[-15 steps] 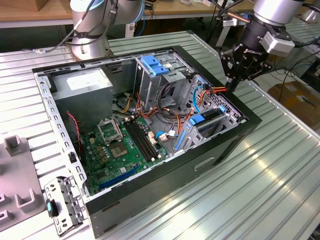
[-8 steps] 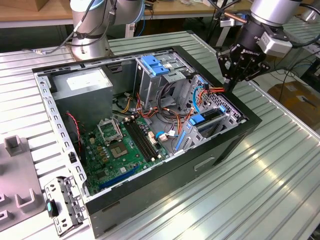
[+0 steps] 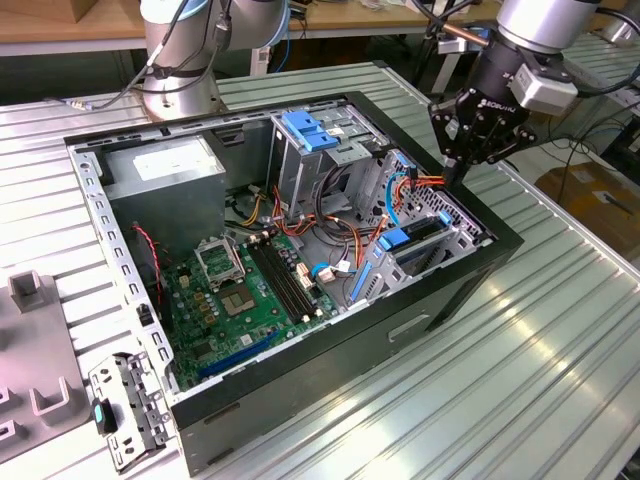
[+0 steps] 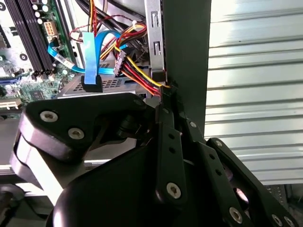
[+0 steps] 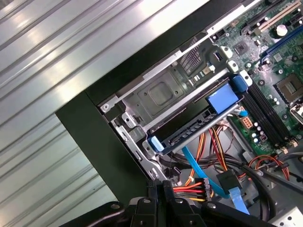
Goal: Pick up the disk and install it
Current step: 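Insert the first disk wire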
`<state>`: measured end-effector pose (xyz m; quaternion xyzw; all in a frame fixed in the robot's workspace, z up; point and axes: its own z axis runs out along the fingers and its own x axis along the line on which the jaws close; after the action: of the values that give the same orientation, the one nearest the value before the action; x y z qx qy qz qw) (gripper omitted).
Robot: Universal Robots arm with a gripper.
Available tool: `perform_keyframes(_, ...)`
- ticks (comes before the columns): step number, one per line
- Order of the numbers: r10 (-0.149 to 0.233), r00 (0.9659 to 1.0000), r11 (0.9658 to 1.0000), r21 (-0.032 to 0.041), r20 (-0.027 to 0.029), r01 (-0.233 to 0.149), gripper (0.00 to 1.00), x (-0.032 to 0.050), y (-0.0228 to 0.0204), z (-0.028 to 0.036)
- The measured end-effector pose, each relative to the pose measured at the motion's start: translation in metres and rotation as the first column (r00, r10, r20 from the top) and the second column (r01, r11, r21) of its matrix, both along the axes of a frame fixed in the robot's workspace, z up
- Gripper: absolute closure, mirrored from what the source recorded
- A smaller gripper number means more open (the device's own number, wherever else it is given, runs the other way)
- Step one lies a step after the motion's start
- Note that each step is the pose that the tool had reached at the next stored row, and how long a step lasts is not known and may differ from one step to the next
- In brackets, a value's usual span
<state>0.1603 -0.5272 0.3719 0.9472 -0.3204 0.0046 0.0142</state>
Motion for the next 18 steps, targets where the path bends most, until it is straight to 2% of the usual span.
perform_keyframes(7, -0.015, 0.9999, 0.9999, 0.0000, 0.0000, 0.015, 0.84, -0.0067, 0.0000, 0.0000)
perform_keyframes(9, -0.059, 0.9983, 0.9983, 0.0001, 0.0000, 0.059, 0.84, -0.0068, 0.0000, 0.0000)
perform_keyframes(10, -0.092, 0.9958, 0.9958, 0.0000, 0.0000, 0.092, 0.84, -0.0068, 0.0000, 0.0000)
perform_keyframes(11, -0.099, 0.9951, 0.9951, 0.0000, 0.0000, 0.099, 0.84, -0.0068, 0.0000, 0.0000)
perform_keyframes(18, -0.102, 0.9948, 0.9948, 0.0000, 0.0000, 0.102, 0.84, -0.0068, 0.0000, 0.0000)
